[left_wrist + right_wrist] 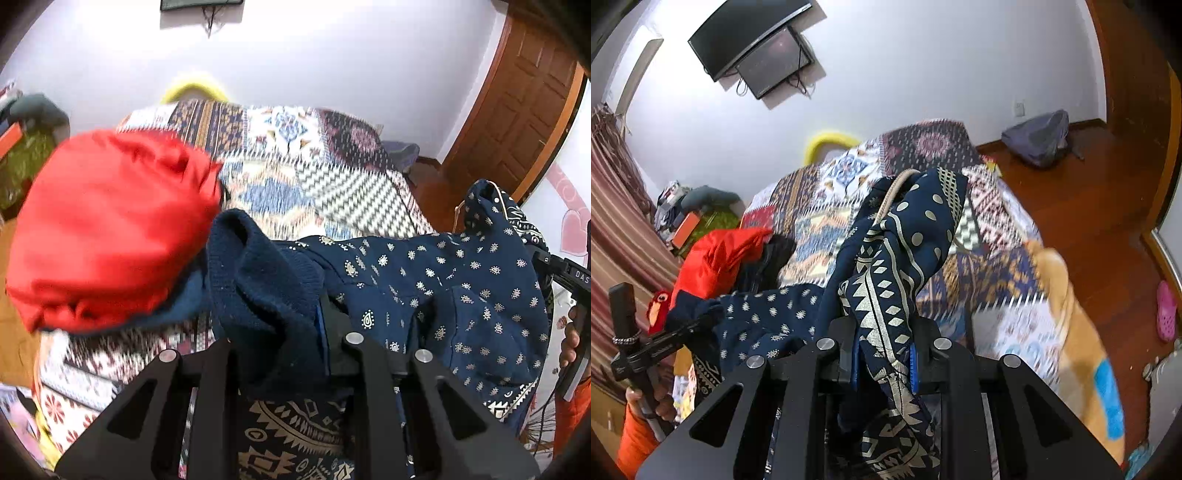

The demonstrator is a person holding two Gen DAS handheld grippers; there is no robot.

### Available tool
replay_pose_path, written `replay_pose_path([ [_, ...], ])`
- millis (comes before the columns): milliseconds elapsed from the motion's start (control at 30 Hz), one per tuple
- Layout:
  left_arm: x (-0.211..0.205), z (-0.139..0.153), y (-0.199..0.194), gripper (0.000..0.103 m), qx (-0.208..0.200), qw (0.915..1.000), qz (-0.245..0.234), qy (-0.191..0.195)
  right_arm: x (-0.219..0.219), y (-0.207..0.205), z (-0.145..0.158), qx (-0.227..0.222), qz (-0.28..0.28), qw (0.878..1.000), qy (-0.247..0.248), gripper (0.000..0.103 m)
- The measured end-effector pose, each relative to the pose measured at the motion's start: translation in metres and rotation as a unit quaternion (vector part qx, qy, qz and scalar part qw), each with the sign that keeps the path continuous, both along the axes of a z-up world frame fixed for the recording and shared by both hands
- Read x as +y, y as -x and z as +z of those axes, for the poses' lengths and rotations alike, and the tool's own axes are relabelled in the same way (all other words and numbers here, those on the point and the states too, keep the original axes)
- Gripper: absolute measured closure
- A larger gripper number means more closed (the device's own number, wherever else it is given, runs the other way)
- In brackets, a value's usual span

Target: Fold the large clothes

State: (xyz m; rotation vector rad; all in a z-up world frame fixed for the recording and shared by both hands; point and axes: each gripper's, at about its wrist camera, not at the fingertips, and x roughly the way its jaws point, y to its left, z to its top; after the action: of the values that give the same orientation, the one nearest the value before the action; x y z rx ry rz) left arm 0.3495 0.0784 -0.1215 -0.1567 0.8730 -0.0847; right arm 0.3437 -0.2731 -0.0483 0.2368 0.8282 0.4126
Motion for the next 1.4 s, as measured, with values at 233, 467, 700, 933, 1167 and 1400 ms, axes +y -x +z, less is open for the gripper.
replay_pose_path([
  [233,-0.012,-0.017,-0.048,0.084,0.011,0.9995,0.001,-0.028,-0.007,-0.025,-0.013,-0.004,-0.027,0.999,0.026,0.086],
  [467,-0.014,-0.063,-0.078,0.083,0.059,0.9981,0.002,-0.013,-0.018,-0.045,-0.063,0.043,-0.038,0.997,0.057,0.086],
  [700,-0.022,-0.086,-0.076,0.075,0.071,0.995,-0.008,-0.07,-0.028,-0.046,-0.082,0.061,-0.038,0.994,0.082,0.081],
  [933,-0.008,-0.087,-0.073,0.07,0.087,0.9943,0.008,-0.06,-0.048,-0.036,-0.068,0.064,-0.068,0.99,0.107,0.08],
  [1167,-0.001,-0.073,-0.043,0.059,0.1,0.9914,0.012,-0.084,-0.049,0.004,-0.024,0.028,-0.046,0.991,0.125,0.08],
  [1400,0.009,-0.043,0.007,0.031,0.083,0.9921,0.022,-0.092,-0.041,0.052,0.009,-0.003,-0.029,0.991,0.127,0.053],
])
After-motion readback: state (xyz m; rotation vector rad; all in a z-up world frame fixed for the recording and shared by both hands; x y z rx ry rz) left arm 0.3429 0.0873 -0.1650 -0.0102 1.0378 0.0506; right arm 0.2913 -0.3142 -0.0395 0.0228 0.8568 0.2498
